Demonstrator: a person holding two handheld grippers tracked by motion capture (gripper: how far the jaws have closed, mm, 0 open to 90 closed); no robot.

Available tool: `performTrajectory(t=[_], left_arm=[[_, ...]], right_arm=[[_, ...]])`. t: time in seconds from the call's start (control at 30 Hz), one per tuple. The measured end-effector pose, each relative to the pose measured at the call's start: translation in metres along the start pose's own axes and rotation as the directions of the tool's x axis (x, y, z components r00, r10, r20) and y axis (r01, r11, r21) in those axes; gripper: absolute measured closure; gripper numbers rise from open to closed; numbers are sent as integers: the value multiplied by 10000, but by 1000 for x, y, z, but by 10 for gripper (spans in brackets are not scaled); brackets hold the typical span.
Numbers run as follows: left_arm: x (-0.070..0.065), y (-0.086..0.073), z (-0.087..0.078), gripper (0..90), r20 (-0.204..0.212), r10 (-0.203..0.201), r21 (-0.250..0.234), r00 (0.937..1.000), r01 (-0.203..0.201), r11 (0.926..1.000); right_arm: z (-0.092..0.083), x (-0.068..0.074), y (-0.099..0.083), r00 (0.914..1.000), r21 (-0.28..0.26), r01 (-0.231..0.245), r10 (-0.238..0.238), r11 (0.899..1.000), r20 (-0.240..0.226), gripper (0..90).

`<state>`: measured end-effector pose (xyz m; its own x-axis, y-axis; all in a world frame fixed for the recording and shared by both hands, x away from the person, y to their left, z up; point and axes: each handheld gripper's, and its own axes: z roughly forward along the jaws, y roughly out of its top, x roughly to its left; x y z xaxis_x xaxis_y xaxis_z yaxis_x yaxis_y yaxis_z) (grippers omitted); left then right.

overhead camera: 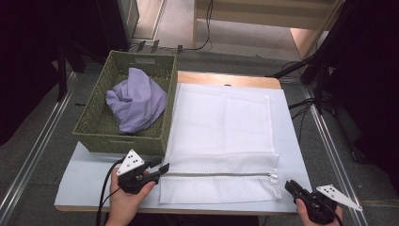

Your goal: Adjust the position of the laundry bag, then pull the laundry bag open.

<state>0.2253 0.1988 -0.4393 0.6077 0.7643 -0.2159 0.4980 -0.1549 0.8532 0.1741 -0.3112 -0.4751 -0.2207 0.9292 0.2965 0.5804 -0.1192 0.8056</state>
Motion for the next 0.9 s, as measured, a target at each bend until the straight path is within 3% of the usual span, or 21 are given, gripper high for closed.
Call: performTrajectory(t=[0.13,0.23,0.37,0.63,0.77,0.9], left_arm=[[-17,2,10,762,470,391,161,9981,-399,9991],[-35,2,24,831,856,680,462,9940,-722,9963],[-57,7,48,818,1336,858,698,9873,-957,9930],[-102,21,95,787,2141,1253,884,9687,-1470,9852],[-119,25,117,767,2528,1453,974,9566,-1746,9798],[-129,25,134,759,2745,1319,1148,9525,-1687,9790]], right_arm=[[-3,-4,-1,9998,47,-212,212,9998,-8,827],[-1,-7,-1,9988,116,-401,404,9991,-276,832],[10,-4,-4,9969,327,-460,479,9984,-627,710],[19,-7,-4,9960,329,-704,721,9970,-523,475],[25,-6,-5,9962,323,-669,686,9972,-535,391],[30,0,-5,9980,446,-428,448,9981,-437,323]])
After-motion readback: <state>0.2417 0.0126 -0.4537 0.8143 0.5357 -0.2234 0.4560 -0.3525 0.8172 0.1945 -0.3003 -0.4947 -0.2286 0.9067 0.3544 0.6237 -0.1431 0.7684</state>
